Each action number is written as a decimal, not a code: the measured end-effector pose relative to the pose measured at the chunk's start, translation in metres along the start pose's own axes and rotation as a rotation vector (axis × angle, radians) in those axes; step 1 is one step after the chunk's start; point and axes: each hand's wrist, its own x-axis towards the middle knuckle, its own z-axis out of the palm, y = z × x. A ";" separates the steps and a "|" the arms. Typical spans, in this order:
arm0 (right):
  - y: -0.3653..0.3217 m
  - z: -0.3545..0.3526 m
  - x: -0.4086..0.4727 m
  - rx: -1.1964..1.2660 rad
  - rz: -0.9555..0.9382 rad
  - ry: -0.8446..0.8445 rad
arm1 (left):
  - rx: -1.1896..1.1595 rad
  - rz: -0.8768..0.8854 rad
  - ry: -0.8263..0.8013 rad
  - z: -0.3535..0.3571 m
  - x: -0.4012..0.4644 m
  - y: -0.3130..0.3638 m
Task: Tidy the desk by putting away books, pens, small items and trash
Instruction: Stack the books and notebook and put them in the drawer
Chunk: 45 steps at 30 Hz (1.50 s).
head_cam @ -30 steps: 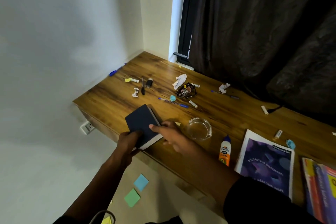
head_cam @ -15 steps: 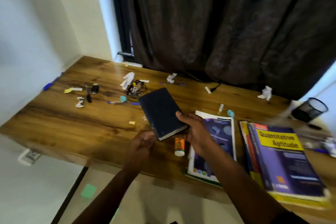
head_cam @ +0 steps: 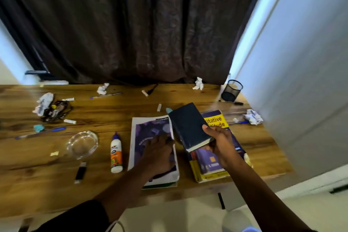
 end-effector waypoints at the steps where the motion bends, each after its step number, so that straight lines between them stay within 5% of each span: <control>1: -0.001 -0.010 0.000 0.019 0.003 0.026 | 0.000 -0.021 -0.029 0.002 0.004 0.003; 9: 0.002 -0.080 0.020 -0.001 0.056 0.190 | 0.025 -0.076 -0.098 0.001 0.019 0.020; 18: -0.008 -0.119 0.042 -0.337 0.095 0.078 | 0.019 -0.148 -0.124 -0.006 0.018 0.036; 24: -0.023 -0.127 0.045 -1.193 -0.179 0.085 | 0.015 -0.230 -0.165 0.001 0.023 0.041; 30: -0.019 -0.127 0.040 -1.247 -0.378 0.132 | 0.015 -0.276 -0.079 0.014 0.024 0.051; 34: 0.001 -0.112 0.003 -0.955 -0.664 -0.064 | -0.112 -0.208 0.250 0.023 0.000 0.089; 37: 0.032 -0.110 -0.024 -0.766 -0.464 -0.570 | -0.305 -0.214 0.355 0.041 -0.032 0.123; 40: 0.086 -0.129 -0.028 -0.675 0.094 -0.895 | -0.555 -0.246 0.201 0.065 -0.059 0.140; 43: 0.146 -0.151 -0.020 -0.757 0.424 -0.947 | -0.855 -0.423 -0.073 0.085 -0.073 0.157; 45: 0.174 -0.162 -0.014 -0.571 0.649 -0.794 | -1.193 -0.691 -0.243 0.098 -0.073 0.162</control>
